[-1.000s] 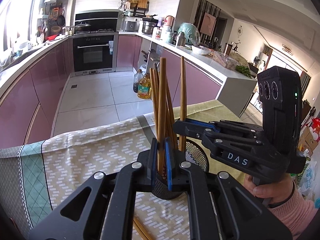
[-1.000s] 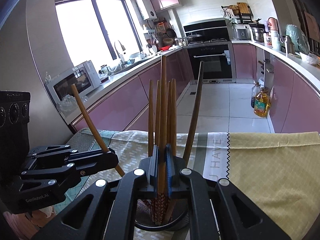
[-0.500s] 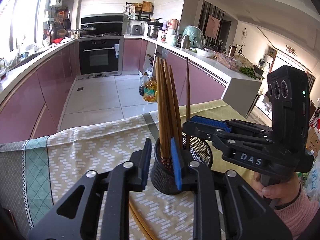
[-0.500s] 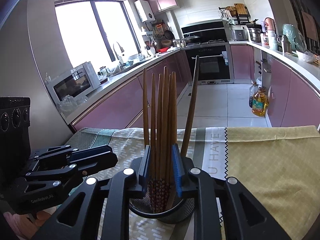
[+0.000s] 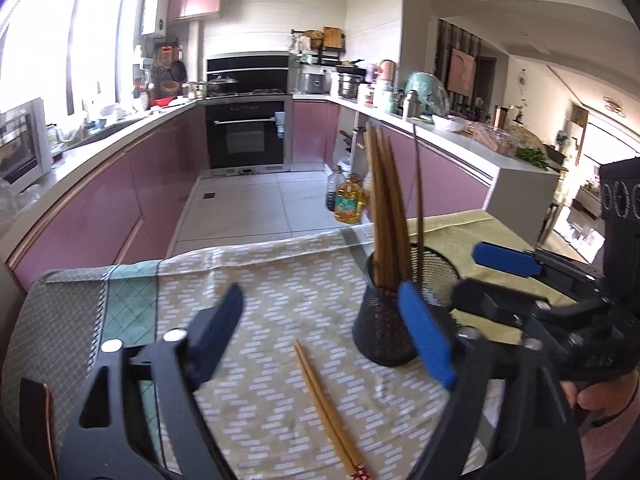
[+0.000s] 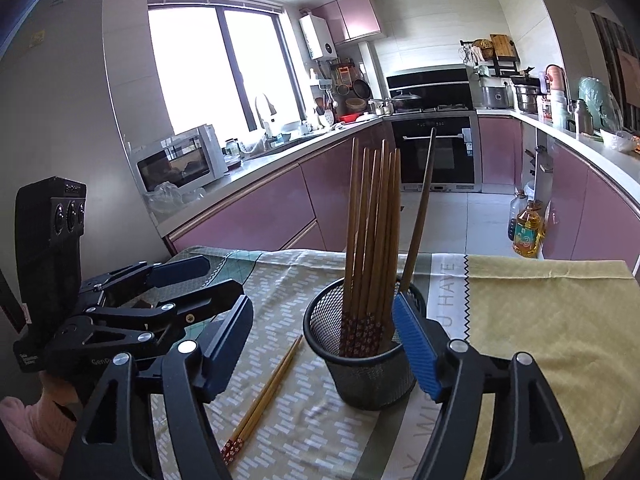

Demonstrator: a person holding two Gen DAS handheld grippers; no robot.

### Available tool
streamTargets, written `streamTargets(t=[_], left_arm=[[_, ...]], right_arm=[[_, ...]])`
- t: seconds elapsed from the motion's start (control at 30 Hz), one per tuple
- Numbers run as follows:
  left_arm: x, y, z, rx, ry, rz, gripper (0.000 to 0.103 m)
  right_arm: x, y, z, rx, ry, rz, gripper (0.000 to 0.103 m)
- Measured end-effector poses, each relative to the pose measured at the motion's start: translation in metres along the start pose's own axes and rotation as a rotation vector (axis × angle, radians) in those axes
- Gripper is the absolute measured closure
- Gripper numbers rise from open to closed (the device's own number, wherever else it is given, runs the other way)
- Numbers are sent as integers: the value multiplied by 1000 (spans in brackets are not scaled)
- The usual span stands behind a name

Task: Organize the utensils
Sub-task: 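Move both open tools back toward the last two chopsticks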

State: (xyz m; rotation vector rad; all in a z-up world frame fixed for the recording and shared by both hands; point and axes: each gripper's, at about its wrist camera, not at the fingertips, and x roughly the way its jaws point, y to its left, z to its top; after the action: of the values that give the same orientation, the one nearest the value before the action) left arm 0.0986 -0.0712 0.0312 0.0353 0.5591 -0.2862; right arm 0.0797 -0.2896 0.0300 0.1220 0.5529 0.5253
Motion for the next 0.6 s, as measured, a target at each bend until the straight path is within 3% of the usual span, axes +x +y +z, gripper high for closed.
streamTargets(t=[0.13,0.23,0.6], left_arm=[[-2,6,-16,1,19,31,14],[-3,8,-25,9,28,62,7],[2,21,-58,-20,97,99,6]], right_arm=[[6,5,-20,6,43,6,27],[16,9,-33,10,89,12,25],[38,25,-69,-9,196,7,18]])
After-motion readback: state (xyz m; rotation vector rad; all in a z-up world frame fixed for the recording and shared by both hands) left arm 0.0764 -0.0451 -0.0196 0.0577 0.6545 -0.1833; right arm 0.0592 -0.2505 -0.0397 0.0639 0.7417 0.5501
